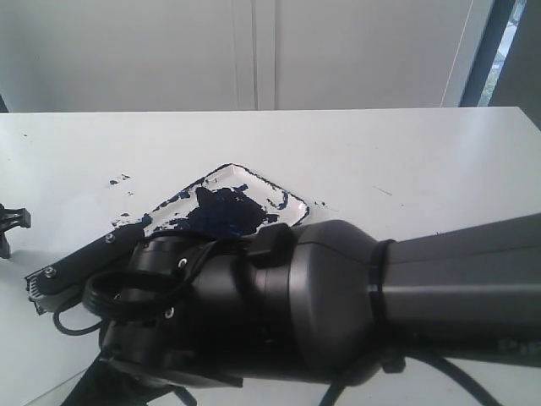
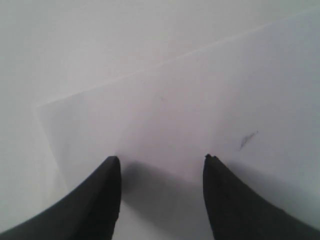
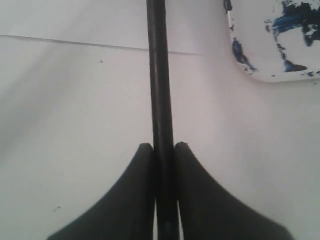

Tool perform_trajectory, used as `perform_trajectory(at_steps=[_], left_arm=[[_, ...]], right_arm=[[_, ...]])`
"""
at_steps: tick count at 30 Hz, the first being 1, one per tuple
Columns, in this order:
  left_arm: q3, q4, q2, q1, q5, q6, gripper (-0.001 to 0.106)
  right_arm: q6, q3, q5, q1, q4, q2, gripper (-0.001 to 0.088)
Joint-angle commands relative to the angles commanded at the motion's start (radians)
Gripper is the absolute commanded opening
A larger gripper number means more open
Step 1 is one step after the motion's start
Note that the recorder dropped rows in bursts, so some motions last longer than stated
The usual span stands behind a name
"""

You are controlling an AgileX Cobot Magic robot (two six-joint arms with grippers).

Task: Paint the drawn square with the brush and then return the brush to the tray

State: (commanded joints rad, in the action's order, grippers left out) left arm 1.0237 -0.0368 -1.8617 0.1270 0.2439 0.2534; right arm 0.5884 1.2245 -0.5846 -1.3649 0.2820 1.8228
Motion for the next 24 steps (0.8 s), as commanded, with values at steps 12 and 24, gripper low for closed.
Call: perform_trajectory(at_steps=[12,24], left_arm=[[0.0,0.0,0.0,0.0,0.002,0.0,0.055],[0.0,0.0,0.0,0.0,0.002,0.0,0.055]], right_arm=[[0.081,0.0,-0.068,0.0,0.03,0.0,0.0],[-0.005,0.0,0.017,0.0,-0.089,0.0,0.0]])
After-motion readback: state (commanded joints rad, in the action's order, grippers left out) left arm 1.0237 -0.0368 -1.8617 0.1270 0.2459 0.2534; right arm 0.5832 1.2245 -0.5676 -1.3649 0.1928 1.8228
